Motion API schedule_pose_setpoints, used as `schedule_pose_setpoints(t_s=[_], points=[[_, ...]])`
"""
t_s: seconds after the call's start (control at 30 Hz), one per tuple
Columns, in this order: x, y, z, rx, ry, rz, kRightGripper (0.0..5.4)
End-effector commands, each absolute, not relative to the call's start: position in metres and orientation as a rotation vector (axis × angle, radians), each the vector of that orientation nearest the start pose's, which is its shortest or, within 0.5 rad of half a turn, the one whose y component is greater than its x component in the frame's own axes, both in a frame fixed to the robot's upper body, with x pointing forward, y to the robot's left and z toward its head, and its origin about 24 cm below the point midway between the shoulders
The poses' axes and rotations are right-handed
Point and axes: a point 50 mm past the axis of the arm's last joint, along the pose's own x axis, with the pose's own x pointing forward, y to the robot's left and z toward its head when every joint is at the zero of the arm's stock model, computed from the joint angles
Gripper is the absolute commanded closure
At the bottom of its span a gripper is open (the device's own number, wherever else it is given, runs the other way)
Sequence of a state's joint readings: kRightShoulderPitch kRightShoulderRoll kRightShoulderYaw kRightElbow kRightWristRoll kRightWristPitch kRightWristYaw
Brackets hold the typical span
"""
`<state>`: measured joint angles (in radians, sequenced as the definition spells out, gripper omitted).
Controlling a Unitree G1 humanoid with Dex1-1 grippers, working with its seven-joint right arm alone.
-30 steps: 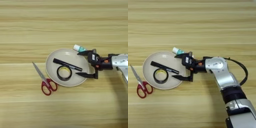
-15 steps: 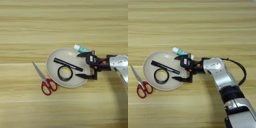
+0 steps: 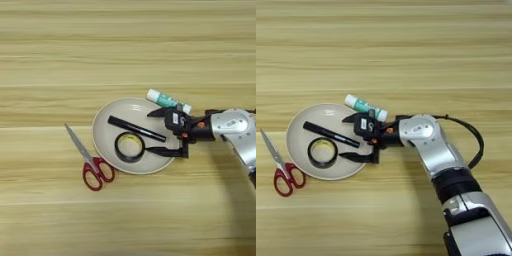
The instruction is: Move the objects on the table
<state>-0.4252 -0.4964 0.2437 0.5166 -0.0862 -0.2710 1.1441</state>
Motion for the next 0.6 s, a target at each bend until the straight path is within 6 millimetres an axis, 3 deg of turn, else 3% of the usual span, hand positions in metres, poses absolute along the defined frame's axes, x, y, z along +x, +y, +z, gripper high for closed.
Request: schedule_pose_setpoints(t_s=[0.03,0.6], points=[[0.304,-0.171,0.065,-0.725,0.206,1.271,1.25],[0.305,-0.172,0.035,-0.689,0.391,1.315,3.25]])
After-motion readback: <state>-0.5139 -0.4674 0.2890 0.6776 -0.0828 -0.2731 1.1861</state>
